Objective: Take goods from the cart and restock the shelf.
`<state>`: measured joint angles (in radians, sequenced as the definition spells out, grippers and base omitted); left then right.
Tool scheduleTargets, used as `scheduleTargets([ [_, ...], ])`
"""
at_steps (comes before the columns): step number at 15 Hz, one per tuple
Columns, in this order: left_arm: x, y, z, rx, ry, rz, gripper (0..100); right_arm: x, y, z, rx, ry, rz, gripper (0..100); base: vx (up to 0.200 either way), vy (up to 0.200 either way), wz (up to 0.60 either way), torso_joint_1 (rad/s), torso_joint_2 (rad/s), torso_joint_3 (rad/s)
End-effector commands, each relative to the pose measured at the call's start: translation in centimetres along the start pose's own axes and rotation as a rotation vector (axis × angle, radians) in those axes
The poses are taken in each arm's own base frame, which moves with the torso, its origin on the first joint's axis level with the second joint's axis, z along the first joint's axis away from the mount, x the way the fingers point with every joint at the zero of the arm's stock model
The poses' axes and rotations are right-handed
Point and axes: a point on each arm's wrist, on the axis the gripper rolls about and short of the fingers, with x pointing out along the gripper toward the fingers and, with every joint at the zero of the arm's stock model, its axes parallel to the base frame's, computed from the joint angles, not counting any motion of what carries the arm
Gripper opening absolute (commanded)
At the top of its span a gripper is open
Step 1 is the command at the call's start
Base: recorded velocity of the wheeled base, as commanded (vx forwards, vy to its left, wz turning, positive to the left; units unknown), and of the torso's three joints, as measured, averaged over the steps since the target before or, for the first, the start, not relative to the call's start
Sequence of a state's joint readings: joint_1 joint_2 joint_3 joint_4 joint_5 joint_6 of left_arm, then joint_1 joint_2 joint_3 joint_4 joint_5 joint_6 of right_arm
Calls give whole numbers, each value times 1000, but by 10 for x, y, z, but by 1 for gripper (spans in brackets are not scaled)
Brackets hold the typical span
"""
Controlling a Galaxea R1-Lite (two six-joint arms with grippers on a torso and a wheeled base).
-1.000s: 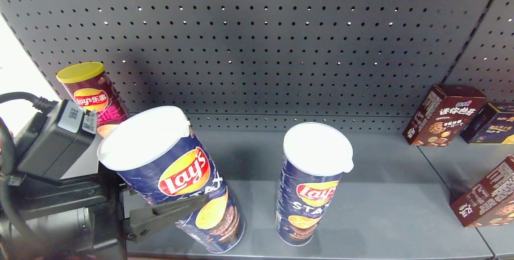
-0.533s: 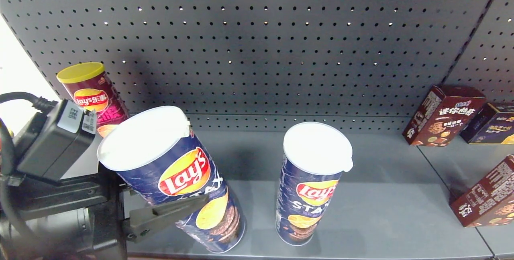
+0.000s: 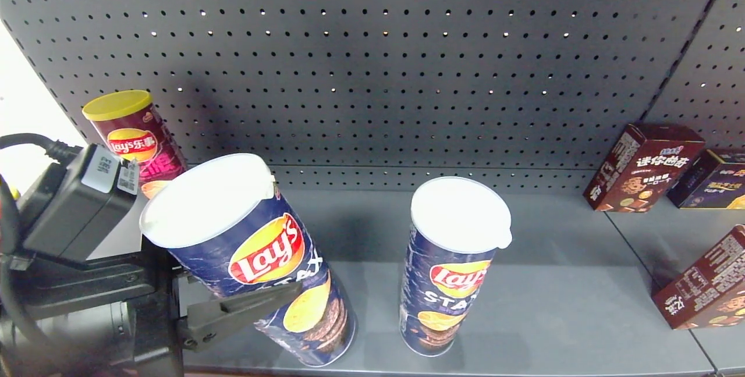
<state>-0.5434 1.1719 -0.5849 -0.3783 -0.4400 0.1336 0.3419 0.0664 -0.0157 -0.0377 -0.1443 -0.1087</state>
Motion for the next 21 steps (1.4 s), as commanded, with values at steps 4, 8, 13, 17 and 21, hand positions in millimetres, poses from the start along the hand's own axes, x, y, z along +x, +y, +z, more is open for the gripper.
scheduleTargets([
  [4,0,0,1,2,-2,-4,0,-2,2,-1,24,-21,21,100,0,0,0,0,0,0],
  [8,1,-1,0,2,0,-9,0,-7,2,-3,26,-50,210,100,0,0,0,0,0,0],
  [13,0,-1,0,1,-2,-9,0,-7,1,-2,72,-42,202,100,0,0,0,0,0,0],
  [17,-1,-3,-3,0,6,-14,0,5,5,1,68,117,72,100,0,0,0,0,0,0],
  [21,-4,-4,-5,0,4,-14,0,0,10,1,82,72,-194,100,0,0,0,0,0,0],
])
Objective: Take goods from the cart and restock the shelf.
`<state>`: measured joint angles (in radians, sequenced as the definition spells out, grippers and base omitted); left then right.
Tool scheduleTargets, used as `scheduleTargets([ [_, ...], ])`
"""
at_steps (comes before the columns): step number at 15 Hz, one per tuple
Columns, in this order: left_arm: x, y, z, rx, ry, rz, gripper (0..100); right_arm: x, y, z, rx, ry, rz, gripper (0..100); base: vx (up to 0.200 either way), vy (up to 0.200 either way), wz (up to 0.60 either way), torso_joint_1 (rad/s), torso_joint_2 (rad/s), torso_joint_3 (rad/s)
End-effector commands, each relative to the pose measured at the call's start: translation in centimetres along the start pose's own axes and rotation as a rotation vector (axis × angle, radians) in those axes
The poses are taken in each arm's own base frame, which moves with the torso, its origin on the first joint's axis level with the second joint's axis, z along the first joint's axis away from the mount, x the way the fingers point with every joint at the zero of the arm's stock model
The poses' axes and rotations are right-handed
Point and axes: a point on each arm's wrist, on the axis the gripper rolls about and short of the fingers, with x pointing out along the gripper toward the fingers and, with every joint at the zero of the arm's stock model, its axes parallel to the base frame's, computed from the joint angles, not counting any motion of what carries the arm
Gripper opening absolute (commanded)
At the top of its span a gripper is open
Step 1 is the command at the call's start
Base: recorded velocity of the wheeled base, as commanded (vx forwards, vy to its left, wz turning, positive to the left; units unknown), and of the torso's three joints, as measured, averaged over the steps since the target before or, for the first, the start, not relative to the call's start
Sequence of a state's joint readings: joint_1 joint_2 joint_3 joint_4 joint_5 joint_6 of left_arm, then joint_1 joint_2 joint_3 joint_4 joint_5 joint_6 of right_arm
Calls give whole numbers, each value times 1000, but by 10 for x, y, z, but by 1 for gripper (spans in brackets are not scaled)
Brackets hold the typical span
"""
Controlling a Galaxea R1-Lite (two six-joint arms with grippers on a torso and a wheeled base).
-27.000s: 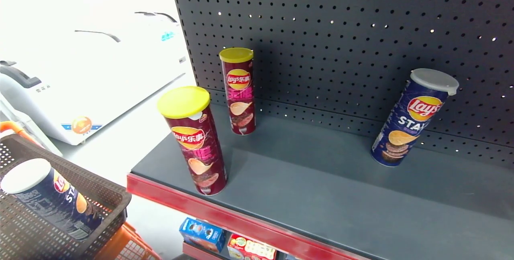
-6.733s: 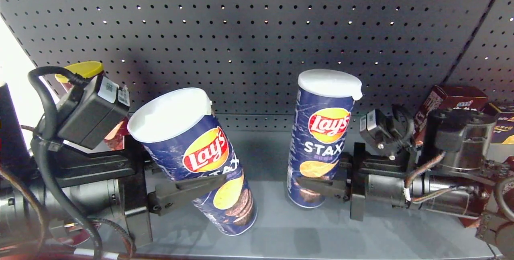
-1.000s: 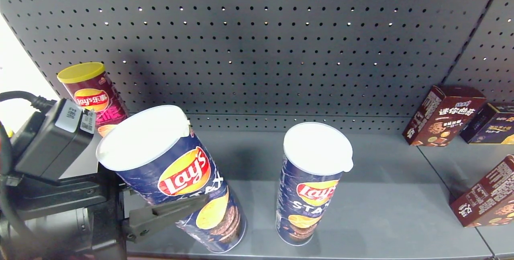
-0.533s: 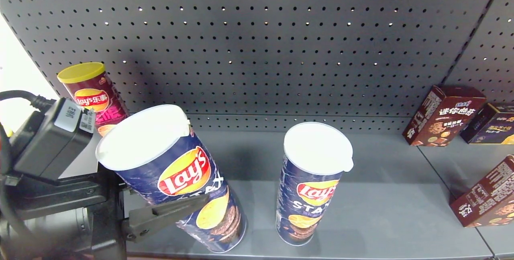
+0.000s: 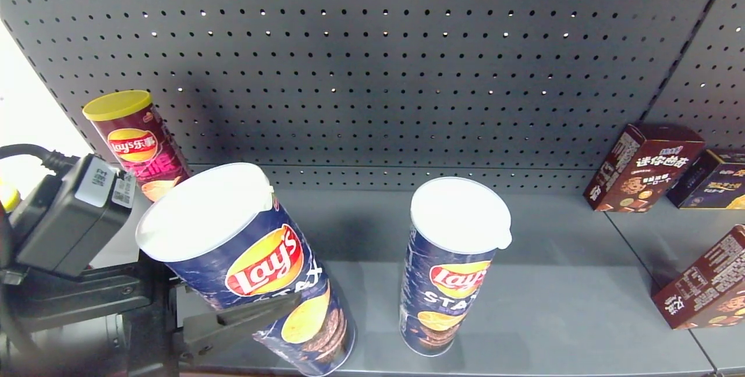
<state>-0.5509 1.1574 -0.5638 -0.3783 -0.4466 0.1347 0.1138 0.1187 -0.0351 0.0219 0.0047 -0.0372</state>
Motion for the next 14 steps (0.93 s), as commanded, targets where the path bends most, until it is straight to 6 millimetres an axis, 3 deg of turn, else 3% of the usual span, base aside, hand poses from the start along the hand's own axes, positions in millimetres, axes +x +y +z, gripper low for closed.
scheduleTargets([
  [1,-1,-1,-1,0,1,0,0,-5,3,-2,17,-70,-134,100,0,0,0,0,0,0],
  [14,-1,2,5,3,-18,12,0,-9,3,-3,35,-126,-111,100,0,0,0,0,0,0],
])
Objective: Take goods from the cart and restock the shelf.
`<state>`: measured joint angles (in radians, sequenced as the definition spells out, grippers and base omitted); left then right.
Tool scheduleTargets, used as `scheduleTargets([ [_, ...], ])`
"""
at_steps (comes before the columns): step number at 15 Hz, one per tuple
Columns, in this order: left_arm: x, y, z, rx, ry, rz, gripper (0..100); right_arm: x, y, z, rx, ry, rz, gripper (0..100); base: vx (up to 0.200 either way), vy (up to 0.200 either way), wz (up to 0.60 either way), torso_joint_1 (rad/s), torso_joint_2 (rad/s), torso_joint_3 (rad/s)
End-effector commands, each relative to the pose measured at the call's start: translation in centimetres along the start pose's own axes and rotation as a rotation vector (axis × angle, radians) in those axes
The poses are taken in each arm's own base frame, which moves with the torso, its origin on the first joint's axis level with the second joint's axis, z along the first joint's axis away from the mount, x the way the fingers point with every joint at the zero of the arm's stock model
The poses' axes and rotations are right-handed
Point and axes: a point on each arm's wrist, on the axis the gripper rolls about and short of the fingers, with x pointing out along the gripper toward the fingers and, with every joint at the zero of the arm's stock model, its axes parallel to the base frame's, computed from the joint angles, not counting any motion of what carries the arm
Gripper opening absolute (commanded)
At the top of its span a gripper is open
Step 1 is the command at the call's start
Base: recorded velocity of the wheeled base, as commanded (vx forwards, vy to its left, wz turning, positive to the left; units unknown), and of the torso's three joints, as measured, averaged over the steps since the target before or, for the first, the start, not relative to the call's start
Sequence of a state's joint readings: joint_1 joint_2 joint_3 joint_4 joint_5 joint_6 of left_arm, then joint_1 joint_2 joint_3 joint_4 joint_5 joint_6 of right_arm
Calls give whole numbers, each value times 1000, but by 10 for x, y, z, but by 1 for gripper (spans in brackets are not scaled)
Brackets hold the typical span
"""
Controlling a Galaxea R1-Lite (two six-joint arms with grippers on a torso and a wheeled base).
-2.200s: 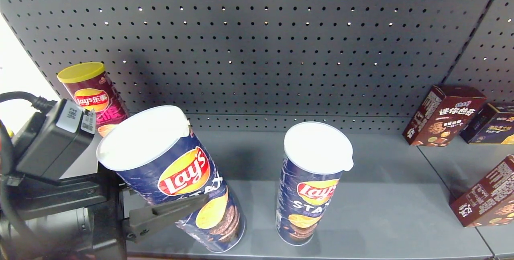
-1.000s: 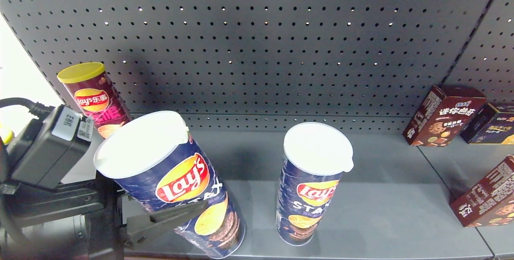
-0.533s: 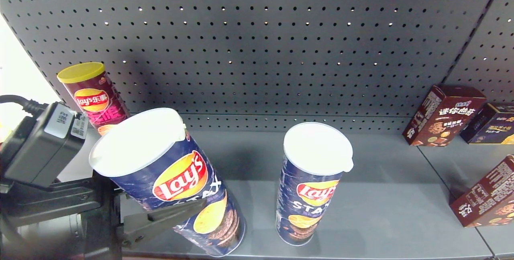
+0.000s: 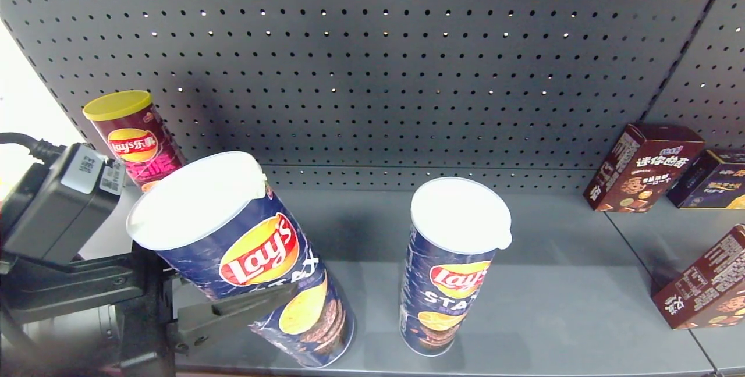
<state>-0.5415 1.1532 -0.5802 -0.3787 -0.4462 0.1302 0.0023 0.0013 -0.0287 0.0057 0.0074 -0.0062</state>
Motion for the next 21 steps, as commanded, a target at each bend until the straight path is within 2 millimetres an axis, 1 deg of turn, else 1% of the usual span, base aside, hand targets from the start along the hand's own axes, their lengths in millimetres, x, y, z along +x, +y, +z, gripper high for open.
scheduleTargets([
  [1,0,0,1,1,-2,0,0,0,0,0,0,-1,1,100,0,0,0,0,0,0],
  [5,0,1,5,8,-16,3,0,0,0,0,0,-1,1,100,0,0,0,0,0,0],
  [7,-1,1,12,15,-30,2,0,0,0,0,0,-1,1,100,0,0,0,0,0,0],
  [9,1,2,22,29,-57,1,0,0,0,0,0,-1,1,100,0,0,0,0,0,0],
  [11,6,1,39,30,-49,-26,0,0,0,0,0,-1,1,100,0,0,0,0,0,0],
  [12,7,2,42,24,-37,-27,0,0,0,0,0,-1,1,100,0,0,0,0,0,0],
  [13,7,8,45,8,-1,17,0,0,0,0,0,-1,1,100,0,0,0,0,0,0],
  [14,7,9,46,6,3,27,0,0,0,0,0,-1,1,100,0,0,0,0,0,0],
  [15,19,16,50,34,18,36,0,0,0,0,0,-1,1,100,0,0,0,0,0,0],
  [17,26,21,59,57,7,38,0,0,0,0,0,-1,1,100,0,0,0,0,0,0],
  [19,35,26,58,61,26,37,0,0,0,0,0,-1,1,100,0,0,0,0,0,0],
  [21,37,30,53,70,69,41,0,0,0,0,0,-1,1,100,0,0,0,0,0,0],
])
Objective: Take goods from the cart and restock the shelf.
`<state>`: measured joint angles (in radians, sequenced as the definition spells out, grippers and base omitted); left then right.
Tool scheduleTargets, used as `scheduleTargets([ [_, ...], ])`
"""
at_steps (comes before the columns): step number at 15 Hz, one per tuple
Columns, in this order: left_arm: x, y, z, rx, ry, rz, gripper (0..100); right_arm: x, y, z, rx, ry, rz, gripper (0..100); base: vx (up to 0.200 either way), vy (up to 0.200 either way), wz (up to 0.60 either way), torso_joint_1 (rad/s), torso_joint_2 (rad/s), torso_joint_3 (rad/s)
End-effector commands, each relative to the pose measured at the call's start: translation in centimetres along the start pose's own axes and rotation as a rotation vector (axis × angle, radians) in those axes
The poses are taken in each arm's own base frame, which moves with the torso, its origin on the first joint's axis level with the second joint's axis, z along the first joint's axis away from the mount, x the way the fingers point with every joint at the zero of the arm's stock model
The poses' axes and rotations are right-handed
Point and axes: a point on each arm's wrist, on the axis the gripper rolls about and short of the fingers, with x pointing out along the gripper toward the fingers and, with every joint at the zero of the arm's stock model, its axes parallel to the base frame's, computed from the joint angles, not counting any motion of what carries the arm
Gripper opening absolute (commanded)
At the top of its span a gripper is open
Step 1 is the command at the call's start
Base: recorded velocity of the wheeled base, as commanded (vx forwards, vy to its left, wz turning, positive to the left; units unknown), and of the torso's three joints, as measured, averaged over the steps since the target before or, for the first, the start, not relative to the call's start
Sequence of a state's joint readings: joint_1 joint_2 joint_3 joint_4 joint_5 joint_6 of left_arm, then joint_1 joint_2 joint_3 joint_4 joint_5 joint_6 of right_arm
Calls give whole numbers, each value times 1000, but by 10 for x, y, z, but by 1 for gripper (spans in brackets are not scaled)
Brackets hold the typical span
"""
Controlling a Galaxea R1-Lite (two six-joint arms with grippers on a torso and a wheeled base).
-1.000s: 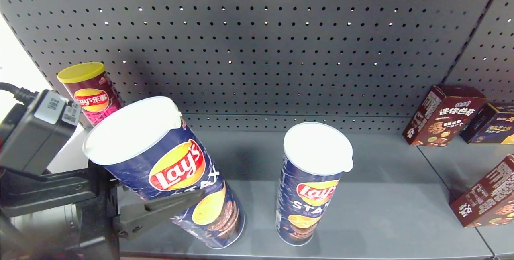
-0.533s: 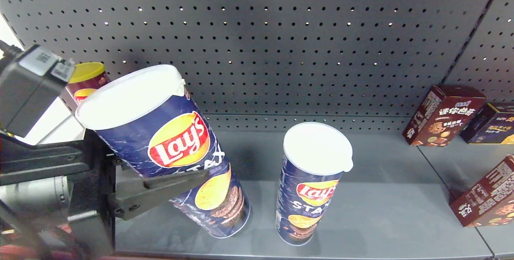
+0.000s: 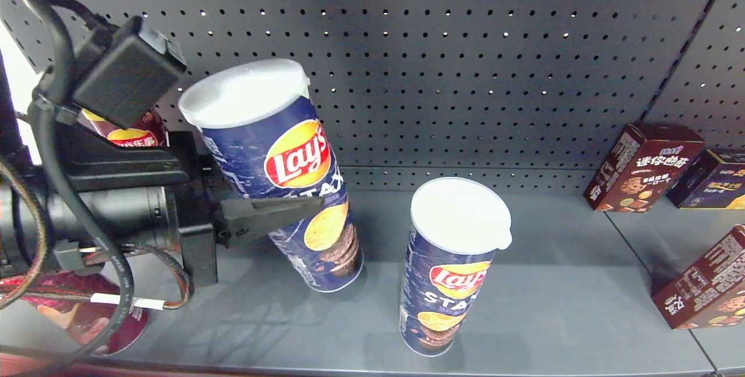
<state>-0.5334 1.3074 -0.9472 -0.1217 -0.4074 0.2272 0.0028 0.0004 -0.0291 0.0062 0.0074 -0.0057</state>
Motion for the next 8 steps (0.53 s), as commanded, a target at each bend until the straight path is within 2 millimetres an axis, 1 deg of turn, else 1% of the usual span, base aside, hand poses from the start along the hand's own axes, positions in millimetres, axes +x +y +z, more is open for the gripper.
scheduleTargets([
  [1,13,6,-3,13,44,-6,0,0,0,0,0,0,1,100,0,0,0,0,0,0],
  [5,28,14,2,2,95,-21,0,0,0,0,0,0,1,100,0,0,0,0,0,0],
  [8,49,24,-1,33,125,-25,0,0,0,0,0,0,1,100,0,0,0,0,0,0],
])
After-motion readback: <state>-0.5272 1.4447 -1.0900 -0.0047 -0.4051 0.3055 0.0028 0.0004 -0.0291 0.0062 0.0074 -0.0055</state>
